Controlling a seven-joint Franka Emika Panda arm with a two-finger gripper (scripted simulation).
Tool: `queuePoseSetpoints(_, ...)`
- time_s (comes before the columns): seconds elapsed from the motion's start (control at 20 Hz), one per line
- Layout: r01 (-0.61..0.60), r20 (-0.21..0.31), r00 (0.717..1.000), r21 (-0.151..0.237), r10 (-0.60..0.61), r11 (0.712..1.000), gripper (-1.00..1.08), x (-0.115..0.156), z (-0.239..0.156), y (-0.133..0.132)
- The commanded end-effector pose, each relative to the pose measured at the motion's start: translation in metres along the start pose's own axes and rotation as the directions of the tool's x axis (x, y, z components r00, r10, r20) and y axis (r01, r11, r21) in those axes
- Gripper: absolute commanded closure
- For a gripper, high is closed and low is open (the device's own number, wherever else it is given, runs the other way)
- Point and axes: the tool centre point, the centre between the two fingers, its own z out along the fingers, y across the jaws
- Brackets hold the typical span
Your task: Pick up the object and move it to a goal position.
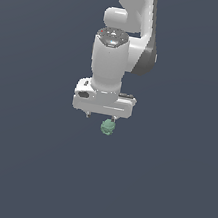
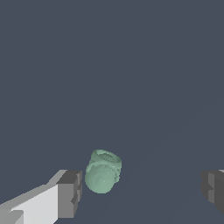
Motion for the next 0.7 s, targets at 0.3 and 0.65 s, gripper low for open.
queuePoseSetpoints(0.3,-0.007,-0.001,1.000,-0.003,0.007,1.000,-0.92,0.000,0.001,0.003)
queuePoseSetpoints(0.65,-0.075,0.012,0.997,0.003,0.075,0.997,-0.92,-0.012,0.024,-0.006)
